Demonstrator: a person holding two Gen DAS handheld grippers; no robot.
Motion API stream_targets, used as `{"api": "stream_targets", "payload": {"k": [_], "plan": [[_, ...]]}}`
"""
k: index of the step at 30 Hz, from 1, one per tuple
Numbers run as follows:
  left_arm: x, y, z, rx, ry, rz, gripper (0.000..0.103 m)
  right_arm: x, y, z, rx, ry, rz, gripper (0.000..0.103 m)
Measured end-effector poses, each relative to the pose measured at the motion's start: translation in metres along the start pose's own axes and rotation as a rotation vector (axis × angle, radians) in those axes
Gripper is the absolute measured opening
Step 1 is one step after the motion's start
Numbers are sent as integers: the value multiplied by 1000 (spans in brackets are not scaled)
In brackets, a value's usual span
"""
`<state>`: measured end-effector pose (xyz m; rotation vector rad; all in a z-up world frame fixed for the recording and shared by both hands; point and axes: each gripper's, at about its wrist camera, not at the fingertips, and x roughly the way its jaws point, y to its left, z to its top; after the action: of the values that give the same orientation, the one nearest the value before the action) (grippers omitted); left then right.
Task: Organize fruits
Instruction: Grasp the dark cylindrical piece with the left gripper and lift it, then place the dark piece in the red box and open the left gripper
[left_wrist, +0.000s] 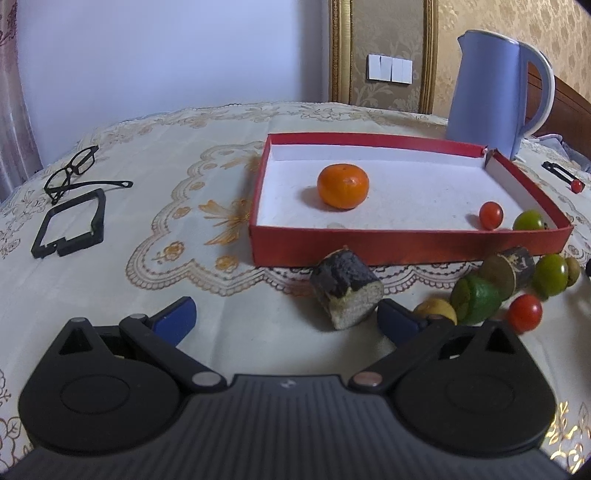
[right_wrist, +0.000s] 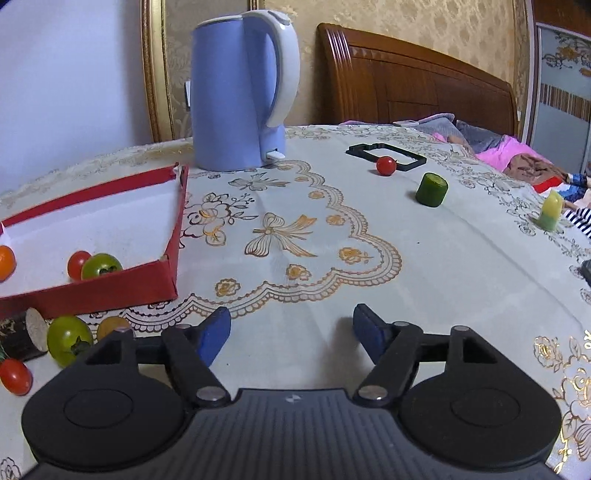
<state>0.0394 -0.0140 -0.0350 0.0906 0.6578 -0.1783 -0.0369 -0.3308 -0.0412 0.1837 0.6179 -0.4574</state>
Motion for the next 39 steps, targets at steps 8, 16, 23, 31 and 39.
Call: {"api": "stream_targets", "payload": {"k": [8, 16, 23, 31, 39], "plan": [[1, 1, 3, -30, -19, -21, 85, 2, 0, 0, -3, 3, 6, 76], [-6, -2, 1, -7, -51, -23, 36, 1, 0, 0, -3, 3, 6, 77], [-12, 2, 2, 0, -50, -72, 28, 1, 0, 0, -3, 2, 6, 77], [-28, 0, 38, -1, -143, -101, 28, 1, 0, 0, -3, 2, 7, 78], [32, -1, 64, -23, -55, -40, 28, 1, 0, 0, -3, 2, 7, 78]]}}
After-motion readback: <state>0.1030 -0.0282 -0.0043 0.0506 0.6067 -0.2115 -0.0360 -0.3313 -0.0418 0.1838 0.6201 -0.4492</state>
